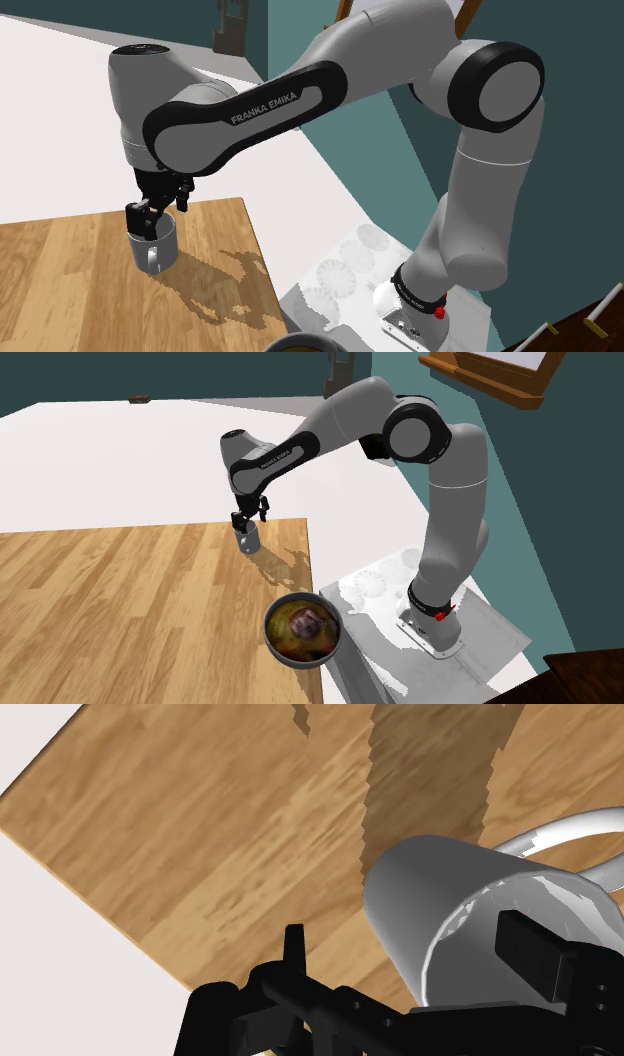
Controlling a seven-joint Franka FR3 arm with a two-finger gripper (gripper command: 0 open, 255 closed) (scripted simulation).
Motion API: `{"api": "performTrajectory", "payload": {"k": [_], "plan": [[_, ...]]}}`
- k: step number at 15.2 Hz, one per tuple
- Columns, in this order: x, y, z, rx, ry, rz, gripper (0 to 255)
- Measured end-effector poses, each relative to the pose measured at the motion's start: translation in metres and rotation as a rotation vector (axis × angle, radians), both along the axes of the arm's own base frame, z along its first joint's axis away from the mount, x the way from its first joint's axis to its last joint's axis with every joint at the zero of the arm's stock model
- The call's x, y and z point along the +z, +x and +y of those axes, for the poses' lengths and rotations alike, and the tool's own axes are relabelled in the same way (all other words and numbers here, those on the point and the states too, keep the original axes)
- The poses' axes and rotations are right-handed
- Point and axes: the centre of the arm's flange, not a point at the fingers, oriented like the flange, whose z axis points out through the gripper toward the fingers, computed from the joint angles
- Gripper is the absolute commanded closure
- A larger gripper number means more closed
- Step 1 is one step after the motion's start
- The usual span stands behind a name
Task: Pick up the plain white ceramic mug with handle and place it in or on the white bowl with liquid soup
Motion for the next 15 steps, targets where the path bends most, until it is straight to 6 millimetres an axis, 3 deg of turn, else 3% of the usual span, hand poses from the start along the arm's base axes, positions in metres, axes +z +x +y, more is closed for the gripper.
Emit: {"api": "performTrajectory", "payload": {"k": [1,2,12,15], "plan": [[0.0,0.0,0.0,0.0,0.0,0.0,0],[0.0,0.0,0.0,0.0,0.0,0.0,255],[0.0,0.0,0.0,0.0,0.0,0.0,255],[0.012,-0.001,0.0,0.0,0.0,0.0,255]]}}
